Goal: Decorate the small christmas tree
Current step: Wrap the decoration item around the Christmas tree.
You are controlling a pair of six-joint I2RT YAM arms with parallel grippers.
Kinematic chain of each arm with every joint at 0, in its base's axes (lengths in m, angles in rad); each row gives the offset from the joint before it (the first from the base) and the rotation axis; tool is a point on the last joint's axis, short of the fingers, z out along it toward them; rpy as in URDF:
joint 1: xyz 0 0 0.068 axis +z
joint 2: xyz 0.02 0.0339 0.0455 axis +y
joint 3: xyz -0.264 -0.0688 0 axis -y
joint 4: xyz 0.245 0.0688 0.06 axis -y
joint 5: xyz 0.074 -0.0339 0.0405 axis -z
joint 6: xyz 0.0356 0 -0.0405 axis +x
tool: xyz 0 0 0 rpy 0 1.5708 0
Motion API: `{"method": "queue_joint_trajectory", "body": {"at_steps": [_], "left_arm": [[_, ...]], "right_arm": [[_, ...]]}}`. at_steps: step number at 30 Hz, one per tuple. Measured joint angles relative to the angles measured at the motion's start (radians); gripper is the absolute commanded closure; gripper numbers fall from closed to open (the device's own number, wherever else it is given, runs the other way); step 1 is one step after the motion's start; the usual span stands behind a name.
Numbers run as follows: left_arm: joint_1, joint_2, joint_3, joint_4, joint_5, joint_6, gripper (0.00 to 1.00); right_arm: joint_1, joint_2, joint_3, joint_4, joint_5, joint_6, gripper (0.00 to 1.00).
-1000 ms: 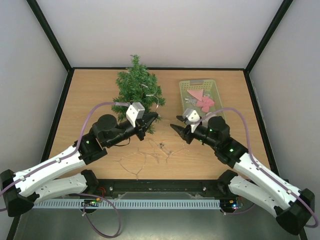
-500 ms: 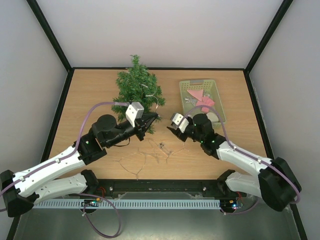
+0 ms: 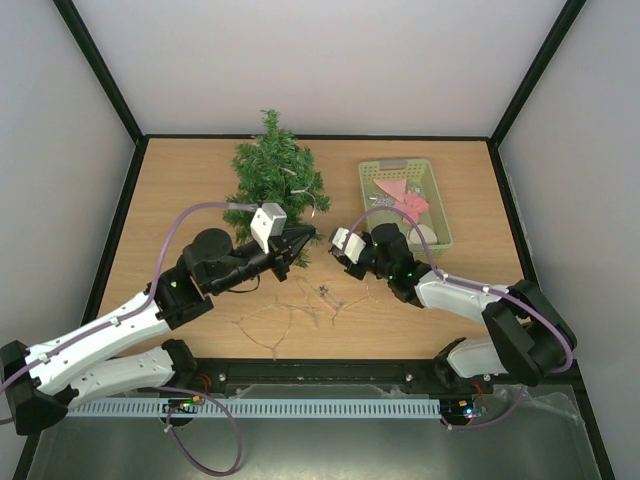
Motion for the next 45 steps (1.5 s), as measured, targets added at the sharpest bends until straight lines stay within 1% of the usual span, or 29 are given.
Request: {"method": "queue_joint_trajectory", "body": {"at_steps": [4, 6, 9, 11, 12, 14, 15, 19, 21, 23, 27, 30, 33, 35, 39, 45], "left_arm": [[0.007, -0.006, 0.000, 0.000, 0.006, -0.012, 0.98], [0.011, -0.010, 0.000, 0.001, 0.008, -0.016, 0.98], [0.016, -0.011, 0.000, 0.002, 0.012, -0.020, 0.98], [0.018, -0.011, 0.000, 0.002, 0.013, -0.022, 0.98], [0.020, -0.011, 0.000, 0.002, 0.013, -0.023, 0.98], [0.023, -0.011, 0.000, 0.002, 0.014, -0.024, 0.98], [0.024, -0.011, 0.000, 0.002, 0.014, -0.024, 0.98], [0.040, -0.014, 0.000, 0.002, 0.016, -0.036, 0.98], [0.061, -0.021, 0.000, 0.002, 0.016, -0.056, 0.98], [0.086, -0.031, 0.000, 0.000, 0.015, -0.081, 0.98], [0.132, -0.055, 0.000, -0.011, 0.005, -0.144, 0.98], [0.166, -0.077, 0.000, -0.037, -0.006, -0.202, 0.98], [0.190, -0.095, 0.001, -0.064, -0.009, -0.247, 0.98], [0.201, -0.104, 0.002, -0.082, -0.009, -0.271, 0.98], [0.210, -0.121, 0.010, -0.135, -0.008, -0.305, 0.97], [0.220, -0.156, 0.023, -0.245, -0.003, -0.358, 0.96]], "right_arm": [[0.000, -0.002, 0.000, 0.017, 0.013, -0.010, 0.63], [0.000, -0.002, 0.000, 0.022, 0.022, -0.017, 0.62], [0.000, 0.003, 0.004, 0.023, 0.029, -0.031, 0.66], [0.000, 0.014, 0.013, 0.024, 0.032, -0.040, 0.71], [0.000, 0.020, 0.018, 0.024, 0.033, -0.045, 0.76], [0.000, 0.032, 0.029, 0.022, 0.037, -0.058, 0.94], [0.000, 0.036, 0.034, 0.018, 0.039, -0.064, 0.98], [0.000, 0.021, 0.049, -0.030, 0.045, -0.064, 0.98], [0.001, -0.025, 0.054, -0.093, 0.051, -0.045, 0.98], [0.011, -0.105, 0.054, -0.158, 0.056, -0.019, 0.98], [0.078, -0.319, 0.068, -0.293, 0.067, 0.046, 0.98], [0.105, -0.439, 0.146, -0.425, 0.074, 0.123, 0.98], [0.105, -0.499, 0.253, -0.519, 0.063, 0.183, 0.98], [0.105, -0.537, 0.306, -0.556, 0.032, 0.224, 0.98], [0.105, -0.624, 0.351, -0.602, -0.069, 0.285, 0.98], [0.105, -0.643, 0.429, -0.626, -0.241, 0.354, 0.98]]}}
